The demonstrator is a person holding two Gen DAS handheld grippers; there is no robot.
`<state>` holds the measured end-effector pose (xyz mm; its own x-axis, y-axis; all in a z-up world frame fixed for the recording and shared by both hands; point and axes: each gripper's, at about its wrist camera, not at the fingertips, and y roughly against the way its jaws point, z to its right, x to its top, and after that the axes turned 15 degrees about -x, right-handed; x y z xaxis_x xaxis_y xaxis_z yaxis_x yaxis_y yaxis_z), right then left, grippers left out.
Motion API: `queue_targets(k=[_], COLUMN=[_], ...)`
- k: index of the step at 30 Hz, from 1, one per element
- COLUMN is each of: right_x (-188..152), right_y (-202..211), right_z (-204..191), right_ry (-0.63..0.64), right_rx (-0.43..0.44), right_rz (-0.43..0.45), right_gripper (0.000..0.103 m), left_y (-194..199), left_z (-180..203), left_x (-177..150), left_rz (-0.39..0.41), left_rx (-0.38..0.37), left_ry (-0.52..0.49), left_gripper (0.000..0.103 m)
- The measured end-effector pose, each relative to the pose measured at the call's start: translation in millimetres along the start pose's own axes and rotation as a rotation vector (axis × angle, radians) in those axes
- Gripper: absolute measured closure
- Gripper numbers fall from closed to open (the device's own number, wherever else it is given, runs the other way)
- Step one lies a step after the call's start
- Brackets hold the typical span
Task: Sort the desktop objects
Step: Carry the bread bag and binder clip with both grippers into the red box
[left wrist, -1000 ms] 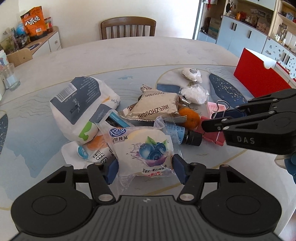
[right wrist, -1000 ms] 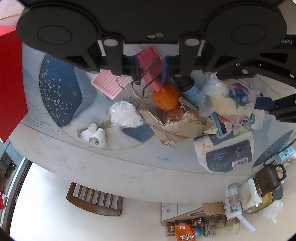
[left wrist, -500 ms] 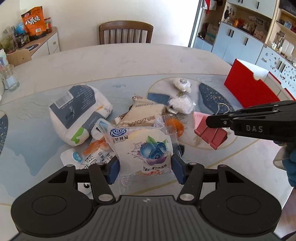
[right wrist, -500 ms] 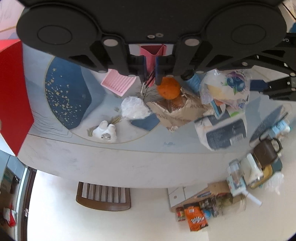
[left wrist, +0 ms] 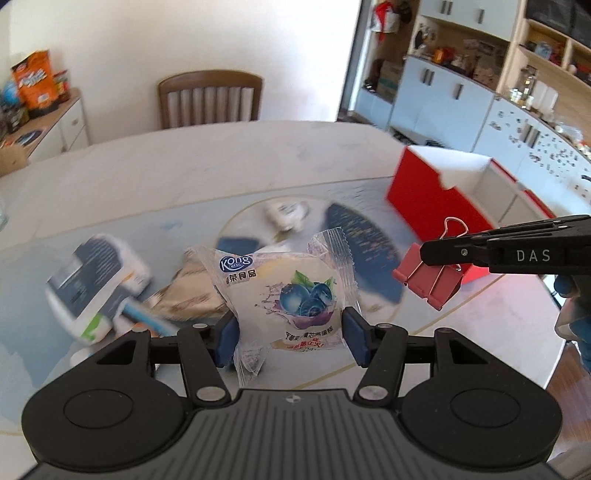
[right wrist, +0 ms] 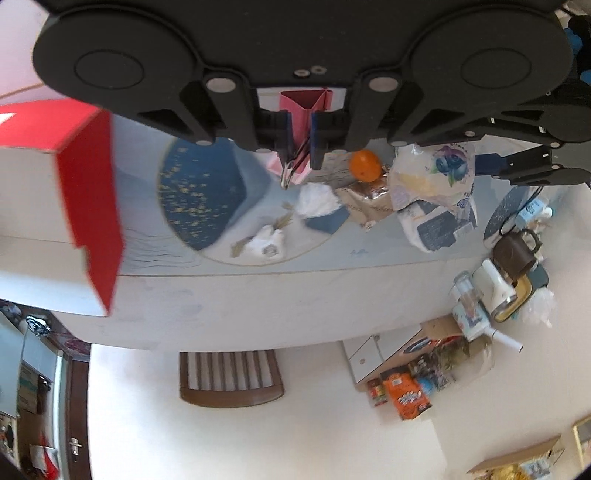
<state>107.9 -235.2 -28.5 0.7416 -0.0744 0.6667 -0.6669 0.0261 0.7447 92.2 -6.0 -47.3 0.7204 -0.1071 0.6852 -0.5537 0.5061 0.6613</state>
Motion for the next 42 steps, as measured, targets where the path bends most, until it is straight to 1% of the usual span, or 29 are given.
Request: queue_targets(k=[5,9,16,23,32,37,42], right_x=[7.0,12.1,19.2,20.6,21.0,21.8,21.0], right_y=[22.0,36.1,46.3,41.9,31.1,21.8,8.8], right_z=[34.6,63.6,114.3,161.6,212.7,236.8,253.8], right_ry=[-0.037,-0.060,-0.098,-0.148,-0.177,-0.169,-0.165], right_rx=[-0.013,-0.042,-0.087,-0.138,-0.198,-0.229,-0.260], right_rz=[0.039,0.068,0.092,0.087,0.089,0.082,0.064], right_gripper=[0.095,0.095,0.095,0.095,0.095,0.095,0.095], left_y=[-11.0,-20.9,-46.0,-77.3,-122.8,-155.6,-193.5], left_z=[26.2,48.5,92.6,131.9,179.0,197.2,209.7], left_x=[20.1,37.5,64.2,85.9,113.5,127.0,137.8], left_rz=[0.011,0.021,0.010,-0.015,-0.054,-0.104,-0.166], left_rx=[-0.035,-0.070,-0.128,-0.174,-0.225,-0.244,-0.240], left_ry=[-0.033,-0.064,-0.138,-0.211,-0.312,-0.348,-0.383], left_gripper=[0.045,0.045,0.045,0.045,0.045,0.045,0.045])
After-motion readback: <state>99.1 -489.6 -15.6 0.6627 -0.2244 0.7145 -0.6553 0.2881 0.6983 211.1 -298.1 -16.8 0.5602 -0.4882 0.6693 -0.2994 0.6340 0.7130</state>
